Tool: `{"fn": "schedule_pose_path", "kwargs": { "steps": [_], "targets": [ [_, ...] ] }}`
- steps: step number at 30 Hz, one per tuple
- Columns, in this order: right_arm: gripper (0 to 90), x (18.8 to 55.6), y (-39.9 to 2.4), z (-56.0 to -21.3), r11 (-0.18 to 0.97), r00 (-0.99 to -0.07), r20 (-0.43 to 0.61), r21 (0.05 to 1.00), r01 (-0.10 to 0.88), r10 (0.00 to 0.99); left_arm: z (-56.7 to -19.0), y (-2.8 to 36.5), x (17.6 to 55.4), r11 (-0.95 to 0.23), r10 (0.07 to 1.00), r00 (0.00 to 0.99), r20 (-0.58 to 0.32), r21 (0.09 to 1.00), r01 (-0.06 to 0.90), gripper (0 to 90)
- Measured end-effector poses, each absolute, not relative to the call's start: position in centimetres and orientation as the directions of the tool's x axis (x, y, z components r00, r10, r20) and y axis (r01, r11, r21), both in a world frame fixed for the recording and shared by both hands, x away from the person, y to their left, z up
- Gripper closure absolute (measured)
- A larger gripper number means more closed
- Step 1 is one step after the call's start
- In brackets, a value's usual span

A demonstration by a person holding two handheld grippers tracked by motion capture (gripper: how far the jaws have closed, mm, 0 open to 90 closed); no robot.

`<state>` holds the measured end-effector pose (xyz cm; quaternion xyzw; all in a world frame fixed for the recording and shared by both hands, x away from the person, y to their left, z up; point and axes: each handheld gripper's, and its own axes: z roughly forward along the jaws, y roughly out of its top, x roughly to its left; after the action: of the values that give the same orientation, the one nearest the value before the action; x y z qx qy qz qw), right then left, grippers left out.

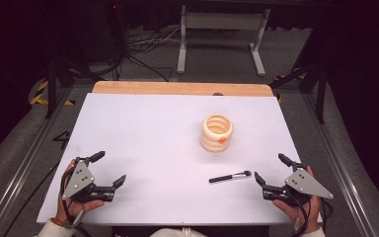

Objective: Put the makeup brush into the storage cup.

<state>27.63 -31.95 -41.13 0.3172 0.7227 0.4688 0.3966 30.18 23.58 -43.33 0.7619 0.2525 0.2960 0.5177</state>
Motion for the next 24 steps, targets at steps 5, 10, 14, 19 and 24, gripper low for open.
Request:
{"fn": "schedule_pose_path", "kwargs": {
  "steps": [5, 10, 14, 19, 24],
  "targets": [
    [8.2, 27.6, -32.0, -41.0, 0.345, -0.484, -0.262, 0.934, 0.091, 0.835, -43.5, 23.5, 30.3, -0.347, 0.684, 0.703, 0.193, 0.934, 0.081, 4.7],
    [8.5, 27.7, -31.9, -41.2, 0.353, -0.490, -0.264, 0.931, 0.096, 0.830, -43.5, 23.4, 30.3, -0.356, 0.678, 0.709, 0.194, 0.930, 0.087, 5.2],
    [8.6, 27.9, -31.9, -41.2, 0.348, -0.496, -0.256, 0.932, 0.102, 0.829, -43.5, 23.3, 30.4, -0.354, 0.677, 0.711, 0.191, 0.931, 0.086, 5.5],
    [9.5, 27.9, -31.9, -41.1, 0.367, -0.502, -0.268, 0.924, 0.108, 0.823, -43.1, 23.1, 30.6, -0.342, 0.676, 0.715, 0.178, 0.935, 0.091, 5.6],
    [13.3, 28.2, -31.8, -40.4, 0.401, -0.529, -0.289, 0.910, 0.108, 0.798, -42.8, 22.4, 30.9, -0.345, 0.658, 0.733, 0.172, 0.934, 0.090, 5.8]
  ]
}}
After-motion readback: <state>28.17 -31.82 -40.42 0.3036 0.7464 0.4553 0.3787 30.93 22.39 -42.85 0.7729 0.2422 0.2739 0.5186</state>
